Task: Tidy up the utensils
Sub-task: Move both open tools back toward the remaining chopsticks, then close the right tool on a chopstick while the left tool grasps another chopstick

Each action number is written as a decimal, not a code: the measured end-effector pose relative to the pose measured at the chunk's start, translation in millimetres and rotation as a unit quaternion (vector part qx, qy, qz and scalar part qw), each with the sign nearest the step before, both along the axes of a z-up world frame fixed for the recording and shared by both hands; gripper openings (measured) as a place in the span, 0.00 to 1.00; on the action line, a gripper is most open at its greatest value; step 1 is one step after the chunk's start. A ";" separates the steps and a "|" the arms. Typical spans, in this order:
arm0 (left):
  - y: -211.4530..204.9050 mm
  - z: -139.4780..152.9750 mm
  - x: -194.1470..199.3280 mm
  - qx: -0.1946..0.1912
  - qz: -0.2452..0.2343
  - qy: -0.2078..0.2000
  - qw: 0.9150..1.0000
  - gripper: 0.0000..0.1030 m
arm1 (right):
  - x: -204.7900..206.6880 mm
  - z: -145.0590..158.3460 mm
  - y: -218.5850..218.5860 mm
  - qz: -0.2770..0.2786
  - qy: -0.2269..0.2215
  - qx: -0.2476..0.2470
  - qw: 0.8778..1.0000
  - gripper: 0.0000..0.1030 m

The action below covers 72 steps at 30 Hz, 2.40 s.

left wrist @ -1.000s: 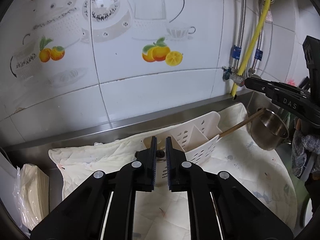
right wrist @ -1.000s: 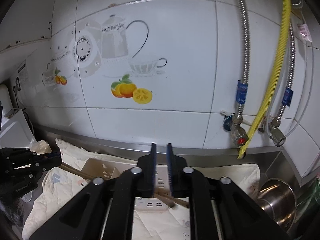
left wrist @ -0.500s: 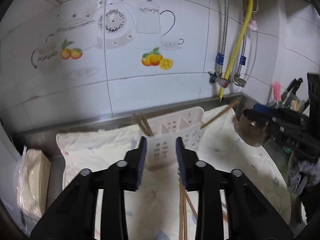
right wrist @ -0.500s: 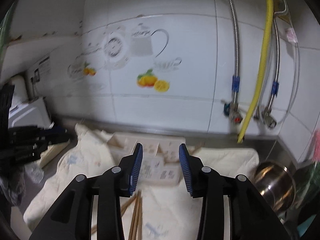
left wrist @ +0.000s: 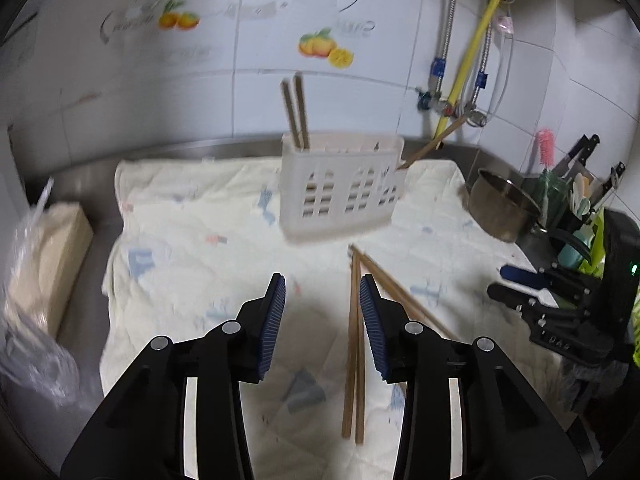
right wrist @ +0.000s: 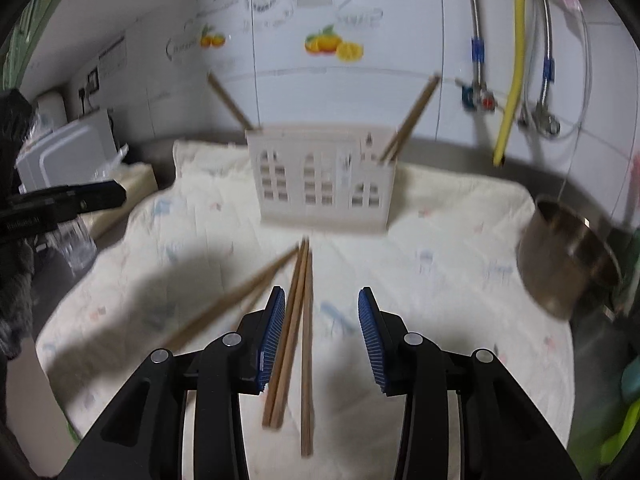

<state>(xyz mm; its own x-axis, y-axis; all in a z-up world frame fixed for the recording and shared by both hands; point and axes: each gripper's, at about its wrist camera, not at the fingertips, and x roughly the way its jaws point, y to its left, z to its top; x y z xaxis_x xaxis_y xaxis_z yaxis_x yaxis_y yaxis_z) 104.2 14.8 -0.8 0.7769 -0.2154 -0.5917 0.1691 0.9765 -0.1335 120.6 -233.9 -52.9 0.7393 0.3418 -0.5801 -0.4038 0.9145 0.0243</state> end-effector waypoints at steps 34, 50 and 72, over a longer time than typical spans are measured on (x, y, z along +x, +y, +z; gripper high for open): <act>12.2 -66.6 -32.6 -0.012 0.001 0.071 0.997 0.31 | 9.7 -80.6 18.7 0.007 0.097 -0.042 0.994 0.07; -30.3 -100.3 -1.0 -0.009 -0.041 0.118 0.992 0.19 | 4.2 -77.0 4.1 -0.007 0.090 -0.009 0.996 0.06; -39.5 -119.1 18.3 -0.014 -0.031 0.142 0.989 0.13 | 5.3 -78.7 1.7 -0.012 0.091 0.002 0.996 0.06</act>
<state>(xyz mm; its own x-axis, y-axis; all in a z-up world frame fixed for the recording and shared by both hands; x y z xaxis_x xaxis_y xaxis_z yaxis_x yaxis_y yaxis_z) 122.5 -24.7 -119.8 0.5656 -0.2769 -0.7768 0.1797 0.9607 -0.2117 125.8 -232.2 -131.7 0.6294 0.3285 -0.7042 -0.3708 0.9234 0.0993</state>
